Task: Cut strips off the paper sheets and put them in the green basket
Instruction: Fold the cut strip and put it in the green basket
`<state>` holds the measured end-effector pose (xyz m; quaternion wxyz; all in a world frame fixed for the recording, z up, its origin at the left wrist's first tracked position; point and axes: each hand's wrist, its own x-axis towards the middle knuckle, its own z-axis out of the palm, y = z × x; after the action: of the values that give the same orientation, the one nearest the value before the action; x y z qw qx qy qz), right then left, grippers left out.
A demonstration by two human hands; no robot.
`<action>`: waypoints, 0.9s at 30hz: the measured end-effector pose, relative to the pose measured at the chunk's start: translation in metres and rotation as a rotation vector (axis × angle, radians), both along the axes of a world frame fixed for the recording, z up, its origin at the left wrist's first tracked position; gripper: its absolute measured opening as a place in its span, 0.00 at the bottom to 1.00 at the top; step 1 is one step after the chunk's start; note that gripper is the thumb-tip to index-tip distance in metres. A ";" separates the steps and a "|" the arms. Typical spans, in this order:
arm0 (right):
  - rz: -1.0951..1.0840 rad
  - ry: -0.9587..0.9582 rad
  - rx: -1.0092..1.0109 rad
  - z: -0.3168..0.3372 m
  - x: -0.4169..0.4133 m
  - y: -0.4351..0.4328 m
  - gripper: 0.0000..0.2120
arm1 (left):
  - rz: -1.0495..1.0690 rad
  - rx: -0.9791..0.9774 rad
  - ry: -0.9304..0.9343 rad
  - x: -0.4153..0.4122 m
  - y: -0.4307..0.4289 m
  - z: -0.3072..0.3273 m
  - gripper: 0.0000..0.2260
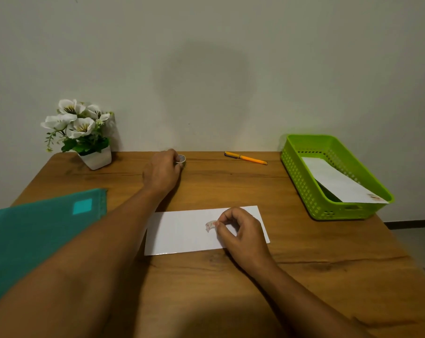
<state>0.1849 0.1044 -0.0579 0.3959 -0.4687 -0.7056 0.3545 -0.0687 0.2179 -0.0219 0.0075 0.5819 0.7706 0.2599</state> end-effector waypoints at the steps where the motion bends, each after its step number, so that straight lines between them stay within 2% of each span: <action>1: 0.000 -0.003 0.001 0.000 0.000 0.000 0.01 | -0.003 -0.011 -0.006 -0.001 -0.001 -0.002 0.09; 5: 0.006 0.002 -0.001 0.003 0.000 0.000 0.02 | -0.020 0.030 -0.062 0.015 -0.021 0.003 0.21; 8: -0.006 0.017 0.001 0.005 0.000 0.001 0.06 | -0.104 0.084 -0.133 0.046 -0.054 0.003 0.19; 12: 0.010 0.080 -0.020 0.013 0.000 -0.002 0.07 | -0.357 0.006 -0.306 0.082 -0.109 -0.011 0.19; 15: -0.001 0.148 -0.080 0.016 0.003 -0.002 0.06 | -0.456 -0.024 -0.228 0.082 -0.131 -0.020 0.21; 18: -0.013 0.244 -0.171 0.021 0.006 -0.001 0.05 | -0.492 -0.052 -0.072 0.075 -0.139 -0.021 0.17; 21: -0.047 0.321 -0.297 0.033 0.014 0.004 0.05 | -0.488 -0.069 0.022 0.075 -0.145 -0.024 0.19; 24: -0.142 0.343 -0.440 0.044 0.033 0.019 0.05 | -0.479 -0.062 0.039 0.074 -0.148 -0.026 0.19; 27: -0.153 0.257 -0.534 0.050 0.058 0.032 0.04 | -0.470 -0.059 0.044 0.074 -0.151 -0.026 0.18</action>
<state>0.2431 0.1362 -0.0080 0.3702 -0.5591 -0.4942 0.5533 0.0057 0.0673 -0.0483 0.0681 0.7503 0.6212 0.2156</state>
